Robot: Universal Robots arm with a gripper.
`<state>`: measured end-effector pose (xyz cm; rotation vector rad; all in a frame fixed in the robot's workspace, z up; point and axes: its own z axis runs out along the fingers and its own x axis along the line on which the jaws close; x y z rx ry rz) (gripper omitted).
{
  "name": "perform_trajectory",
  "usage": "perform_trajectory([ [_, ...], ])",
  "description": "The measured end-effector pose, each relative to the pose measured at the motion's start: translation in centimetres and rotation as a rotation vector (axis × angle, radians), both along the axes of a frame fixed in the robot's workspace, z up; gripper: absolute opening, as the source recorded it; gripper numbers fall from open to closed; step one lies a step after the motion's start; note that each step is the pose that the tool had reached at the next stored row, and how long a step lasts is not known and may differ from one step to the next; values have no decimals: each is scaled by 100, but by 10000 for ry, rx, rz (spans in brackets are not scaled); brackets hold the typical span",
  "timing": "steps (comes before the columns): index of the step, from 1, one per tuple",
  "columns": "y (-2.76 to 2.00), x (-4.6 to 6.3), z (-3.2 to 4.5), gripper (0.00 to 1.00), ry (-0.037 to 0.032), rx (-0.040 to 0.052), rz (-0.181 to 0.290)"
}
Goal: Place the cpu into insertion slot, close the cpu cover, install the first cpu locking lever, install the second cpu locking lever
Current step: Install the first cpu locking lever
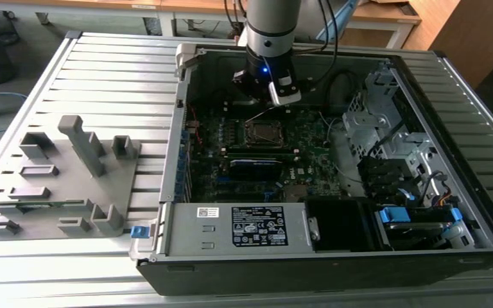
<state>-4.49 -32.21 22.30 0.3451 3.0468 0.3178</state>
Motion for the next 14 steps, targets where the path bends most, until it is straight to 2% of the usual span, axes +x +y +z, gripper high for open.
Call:
perform_trajectory([
  [9, -1, 15, -49, 10, 0, 0, 1],
  [14, -1, 18, -51, 10, 0, 0, 0],
])
